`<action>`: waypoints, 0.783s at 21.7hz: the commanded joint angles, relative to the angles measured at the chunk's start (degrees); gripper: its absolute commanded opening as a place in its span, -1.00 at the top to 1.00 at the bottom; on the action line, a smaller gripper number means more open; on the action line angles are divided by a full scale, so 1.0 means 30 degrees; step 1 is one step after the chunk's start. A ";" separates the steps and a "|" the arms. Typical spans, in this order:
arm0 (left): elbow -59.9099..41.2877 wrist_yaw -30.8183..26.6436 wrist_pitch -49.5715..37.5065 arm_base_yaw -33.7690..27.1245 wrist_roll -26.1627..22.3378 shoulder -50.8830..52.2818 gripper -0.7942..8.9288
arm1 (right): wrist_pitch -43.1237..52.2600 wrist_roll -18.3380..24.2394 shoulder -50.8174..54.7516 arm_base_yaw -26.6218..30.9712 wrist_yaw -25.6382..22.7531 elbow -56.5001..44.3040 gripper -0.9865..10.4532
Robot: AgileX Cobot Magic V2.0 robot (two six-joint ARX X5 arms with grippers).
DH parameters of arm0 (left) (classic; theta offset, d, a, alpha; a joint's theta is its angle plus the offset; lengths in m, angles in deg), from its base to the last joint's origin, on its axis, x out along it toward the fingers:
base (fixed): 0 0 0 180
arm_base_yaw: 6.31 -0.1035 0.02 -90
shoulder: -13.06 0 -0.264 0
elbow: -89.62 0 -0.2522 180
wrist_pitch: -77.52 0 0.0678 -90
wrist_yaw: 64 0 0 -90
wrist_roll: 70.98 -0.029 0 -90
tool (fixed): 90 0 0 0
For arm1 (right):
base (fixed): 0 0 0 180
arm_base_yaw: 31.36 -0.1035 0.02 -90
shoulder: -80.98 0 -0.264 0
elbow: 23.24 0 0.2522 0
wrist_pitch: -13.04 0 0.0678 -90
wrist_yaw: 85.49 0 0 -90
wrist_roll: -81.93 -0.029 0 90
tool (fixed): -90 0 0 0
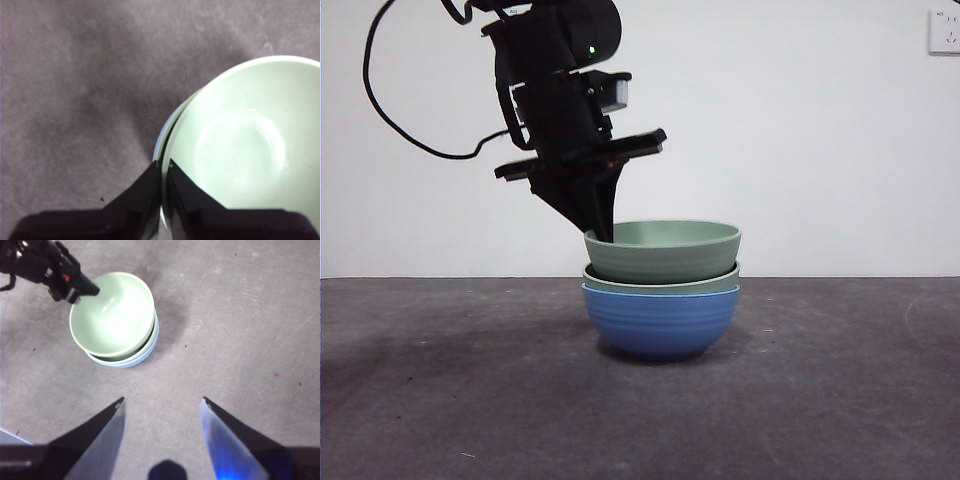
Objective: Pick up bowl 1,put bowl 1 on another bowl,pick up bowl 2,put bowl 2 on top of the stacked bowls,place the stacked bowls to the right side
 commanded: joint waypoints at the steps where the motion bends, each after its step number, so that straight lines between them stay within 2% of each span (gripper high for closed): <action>1: 0.0058 -0.0066 -0.0029 0.0058 -0.0109 -0.0335 0.85 | 0.0051 -0.0044 -0.0022 -0.0007 -0.0051 -0.0036 0.39; 5: 0.0058 0.0000 -0.0066 0.0197 -0.0153 -0.0335 0.77 | 0.0058 -0.0044 -0.0022 -0.0007 -0.0051 -0.0036 0.39; 8: 0.0058 -0.0007 0.0095 0.0197 -0.0146 -0.0328 0.25 | 0.0066 -0.0044 -0.0029 -0.0007 -0.0044 -0.0036 0.39; 9: 0.0080 0.0000 0.0117 0.0197 -0.0146 -0.0313 0.17 | 0.0058 -0.0051 -0.0036 -0.0007 -0.0044 -0.0036 0.39; 13: 0.1027 -0.0058 0.1647 0.0189 -0.0153 -0.0204 0.18 | 0.0080 -0.0204 -0.0321 -0.0007 0.0007 -0.0036 0.38; 17: 0.3322 -0.0109 0.4466 0.0160 -0.0401 0.0612 0.18 | 0.0787 -0.0401 -0.1668 -0.0007 0.0357 -0.0036 0.36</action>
